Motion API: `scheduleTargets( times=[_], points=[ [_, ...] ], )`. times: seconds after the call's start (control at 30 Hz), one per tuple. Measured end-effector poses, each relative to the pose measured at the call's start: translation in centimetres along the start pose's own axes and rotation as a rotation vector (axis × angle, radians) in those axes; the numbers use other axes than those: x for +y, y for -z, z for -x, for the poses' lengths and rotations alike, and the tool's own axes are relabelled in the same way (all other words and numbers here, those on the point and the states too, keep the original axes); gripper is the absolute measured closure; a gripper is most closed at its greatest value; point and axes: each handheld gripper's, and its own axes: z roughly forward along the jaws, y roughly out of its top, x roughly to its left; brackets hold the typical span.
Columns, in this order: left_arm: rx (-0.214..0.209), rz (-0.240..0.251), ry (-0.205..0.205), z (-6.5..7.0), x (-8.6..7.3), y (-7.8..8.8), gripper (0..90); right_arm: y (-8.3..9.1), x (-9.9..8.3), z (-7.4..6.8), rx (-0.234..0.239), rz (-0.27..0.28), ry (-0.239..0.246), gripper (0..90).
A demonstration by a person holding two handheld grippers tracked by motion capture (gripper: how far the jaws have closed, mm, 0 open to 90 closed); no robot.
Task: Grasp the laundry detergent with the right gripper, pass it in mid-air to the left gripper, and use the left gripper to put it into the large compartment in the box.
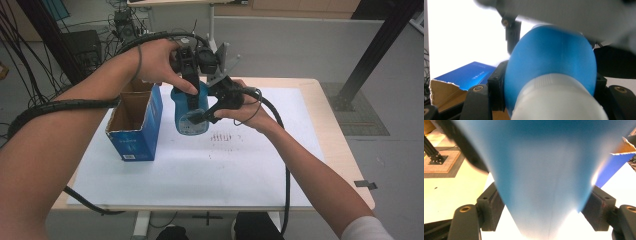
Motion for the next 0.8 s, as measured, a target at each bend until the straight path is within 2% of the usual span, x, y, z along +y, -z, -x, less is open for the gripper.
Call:
scheduleTargets(
  times=[0.1,0.17,0.2,0.3,0.37,0.4,0.43,0.47,0.5,0.57,0.6,0.63,0.67,0.7,0.73,0.77,0.8],
  points=[
    [0.001,0.007,0.016,-0.1,-0.1,0.3,36.7,0.1,-0.8,0.0,-0.012,-0.033,-0.008,19.6],
    [0.005,0.006,0.032,-0.2,-0.2,0.4,36.7,0.2,-1.4,-0.1,-0.012,-0.068,-0.028,17.1],
    [0.005,0.006,0.032,-0.2,-0.2,0.4,36.7,0.2,-1.4,-0.1,-0.012,-0.068,-0.028,17.1],
    [0.015,-0.004,0.057,-0.3,-0.5,0.6,36.7,0.9,-2.2,-0.3,-0.024,-0.1,-0.099,9.4],
    [0.021,-0.011,0.078,-0.4,-0.6,0.7,36.7,1.1,-2.6,-0.3,-0.017,-0.172,-0.165,4.2],
    [0.021,-0.011,0.078,-0.4,-0.6,0.7,36.7,1.1,-2.6,-0.3,-0.017,-0.172,-0.165,4.2],
    [0.024,-0.01,0.085,-0.4,-0.7,0.7,36.7,1.3,-2.9,-0.4,-0.029,-0.214,-0.183,5.7],
    [0.025,-0.017,0.112,-0.5,-0.8,0.9,36.7,1.7,-3.3,-0.8,-0.041,-0.25,-0.193,6.4],
    [0.026,-0.016,0.131,-0.6,-1.0,1.1,36.7,2.0,-3.5,-1.0,-0.053,-0.256,-0.193,6.7],
    [0.026,-0.02,0.137,-0.7,-1.0,1.2,36.7,2.3,-3.8,-1.2,-0.068,-0.265,-0.202,6.2],
    [0.029,-0.023,0.178,-0.8,-1.1,1.5,36.7,2.8,-4.1,-1.4,-0.087,-0.274,-0.213,5.6],
    [0.029,-0.023,0.178,-0.8,-1.1,1.5,36.7,2.8,-4.1,-1.4,-0.087,-0.274,-0.213,5.6],
    [0.034,-0.025,0.213,-0.9,-1.2,1.8,36.6,3.4,-4.5,-1.6,-0.105,-0.293,-0.236,4.9],
    [0.034,-0.025,0.213,-0.9,-1.2,1.8,36.6,3.7,-4.7,-1.7,-0.11,-0.307,-0.243,4.9],
    [0.031,-0.025,0.263,-1.2,-1.3,2.2,36.6,4.0,-4.8,-1.8,-0.115,-0.32,-0.247,4.9],
    [0.035,-0.026,0.286,-1.3,-1.4,2.5,36.6,4.3,-5.0,-2.0,-0.124,-0.335,-0.248,4.4],
    [0.035,-0.026,0.286,-1.3,-1.4,2.5,36.6,4.3,-5.0,-2.0,-0.124,-0.335,-0.248,4.4]
  ],
)
